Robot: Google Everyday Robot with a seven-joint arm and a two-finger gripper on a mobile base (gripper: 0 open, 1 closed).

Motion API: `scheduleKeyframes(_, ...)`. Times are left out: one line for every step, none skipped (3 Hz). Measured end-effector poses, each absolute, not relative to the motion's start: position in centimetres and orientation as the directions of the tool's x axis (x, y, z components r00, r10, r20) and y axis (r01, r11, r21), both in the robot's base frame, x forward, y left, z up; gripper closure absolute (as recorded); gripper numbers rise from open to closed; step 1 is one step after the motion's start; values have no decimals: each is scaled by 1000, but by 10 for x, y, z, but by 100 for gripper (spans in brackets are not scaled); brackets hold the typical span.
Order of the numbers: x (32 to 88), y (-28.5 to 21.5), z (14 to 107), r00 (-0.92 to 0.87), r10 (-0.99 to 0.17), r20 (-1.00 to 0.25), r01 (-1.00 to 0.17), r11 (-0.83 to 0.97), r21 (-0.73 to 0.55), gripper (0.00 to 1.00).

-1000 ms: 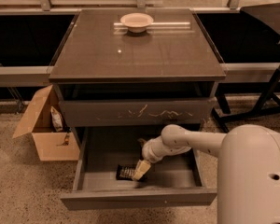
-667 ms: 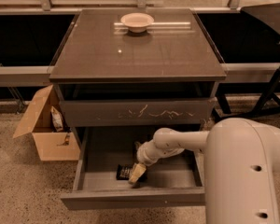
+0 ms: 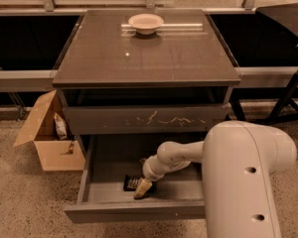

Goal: Pick rxbar chocolate from middle drawer and place on counter

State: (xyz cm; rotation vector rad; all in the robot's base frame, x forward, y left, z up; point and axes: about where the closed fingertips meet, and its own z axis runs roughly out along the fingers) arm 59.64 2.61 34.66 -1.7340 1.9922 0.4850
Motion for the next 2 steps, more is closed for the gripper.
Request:
scheduleKeyframes(594,26,340,-106,-839,-534,-989,147,-34,38)
scheduleKeyframes(594,26,348,-106,-839,-534,-989,147,-34,63)
